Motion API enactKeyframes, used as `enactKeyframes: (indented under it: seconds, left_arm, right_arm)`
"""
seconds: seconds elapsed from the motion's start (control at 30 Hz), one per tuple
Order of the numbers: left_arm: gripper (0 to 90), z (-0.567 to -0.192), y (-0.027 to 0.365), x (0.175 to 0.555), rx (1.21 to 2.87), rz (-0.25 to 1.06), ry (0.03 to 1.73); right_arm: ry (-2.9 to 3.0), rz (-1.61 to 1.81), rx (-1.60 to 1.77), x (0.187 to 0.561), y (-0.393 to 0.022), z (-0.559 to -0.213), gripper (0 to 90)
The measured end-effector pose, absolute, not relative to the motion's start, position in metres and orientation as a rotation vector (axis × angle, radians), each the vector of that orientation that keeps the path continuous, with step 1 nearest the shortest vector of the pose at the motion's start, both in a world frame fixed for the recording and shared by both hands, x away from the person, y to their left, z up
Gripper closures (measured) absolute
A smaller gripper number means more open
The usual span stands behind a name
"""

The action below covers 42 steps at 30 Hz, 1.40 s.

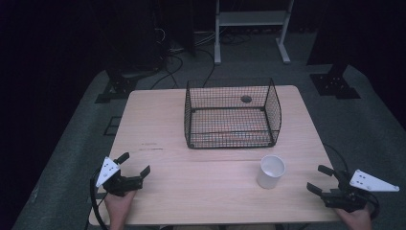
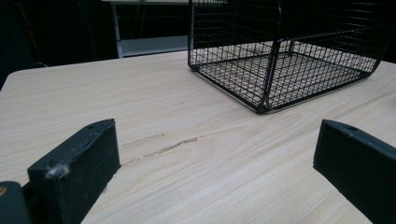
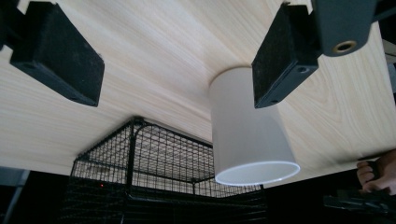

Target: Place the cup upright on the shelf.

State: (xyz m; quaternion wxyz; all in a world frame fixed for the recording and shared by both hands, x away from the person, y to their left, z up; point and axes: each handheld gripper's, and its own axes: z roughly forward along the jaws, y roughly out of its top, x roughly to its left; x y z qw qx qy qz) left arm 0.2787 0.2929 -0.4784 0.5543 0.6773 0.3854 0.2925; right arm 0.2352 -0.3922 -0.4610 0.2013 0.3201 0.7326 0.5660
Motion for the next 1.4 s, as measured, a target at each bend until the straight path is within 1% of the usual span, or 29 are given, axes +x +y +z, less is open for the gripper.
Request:
enactKeyframes:
  seconds: [0.4, 0.73, 1.03, 1.4]
  left_arm:
    - [0.0, -0.478, 0.292, 0.278, 1.603, 0.695, 0.904]
    - [0.0, -0.478, 0.292, 0.278, 1.601, 0.689, 0.901]
    - [0.0, -0.479, 0.291, 0.278, 1.612, 0.68, 0.894]
    - [0.0, -0.479, 0.293, 0.278, 1.601, 0.678, 0.898]
  right_arm:
    - [2.171, 1.532, 0.799, 0.258, -0.37, -0.448, 13.6]
    - [2.255, 1.511, 0.727, 0.266, -0.344, -0.439, 13.2]
    - [2.324, 1.498, 0.677, 0.272, -0.323, -0.439, 13.0]
    - [2.369, 1.52, 0.693, 0.279, -0.31, -0.443, 13.0]
